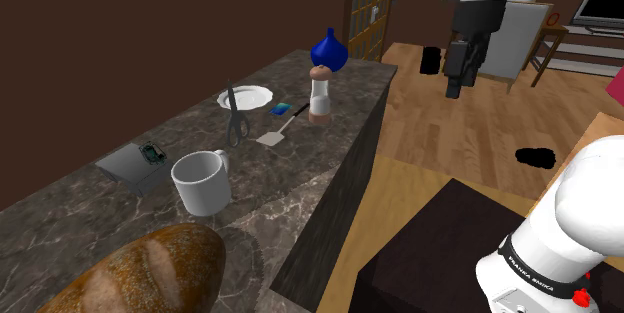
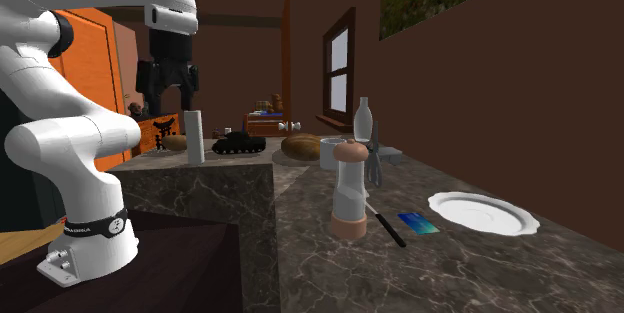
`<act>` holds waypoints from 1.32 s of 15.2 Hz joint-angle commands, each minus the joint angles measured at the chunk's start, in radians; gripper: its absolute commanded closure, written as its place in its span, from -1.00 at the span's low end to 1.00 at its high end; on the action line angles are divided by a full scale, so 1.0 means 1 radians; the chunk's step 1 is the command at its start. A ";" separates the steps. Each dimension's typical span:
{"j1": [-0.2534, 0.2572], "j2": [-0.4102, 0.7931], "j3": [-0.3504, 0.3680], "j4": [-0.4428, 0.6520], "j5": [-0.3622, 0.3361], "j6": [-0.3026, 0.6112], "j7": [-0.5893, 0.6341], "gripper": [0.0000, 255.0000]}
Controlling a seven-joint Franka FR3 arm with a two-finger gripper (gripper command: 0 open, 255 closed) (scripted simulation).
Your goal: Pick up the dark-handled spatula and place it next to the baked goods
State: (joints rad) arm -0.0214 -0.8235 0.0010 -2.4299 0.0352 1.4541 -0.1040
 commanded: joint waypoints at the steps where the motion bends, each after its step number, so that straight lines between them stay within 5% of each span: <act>1: 0.000 0.000 0.000 0.000 0.000 0.000 0.000 -1.00; 11: -0.041 0.233 0.227 0.025 0.140 0.278 0.427 -1.00; 20: -0.113 0.556 0.392 0.187 0.106 0.494 0.819 -1.00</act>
State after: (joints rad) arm -0.1233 -0.3164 0.3766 -2.2757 0.1558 1.9263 0.6653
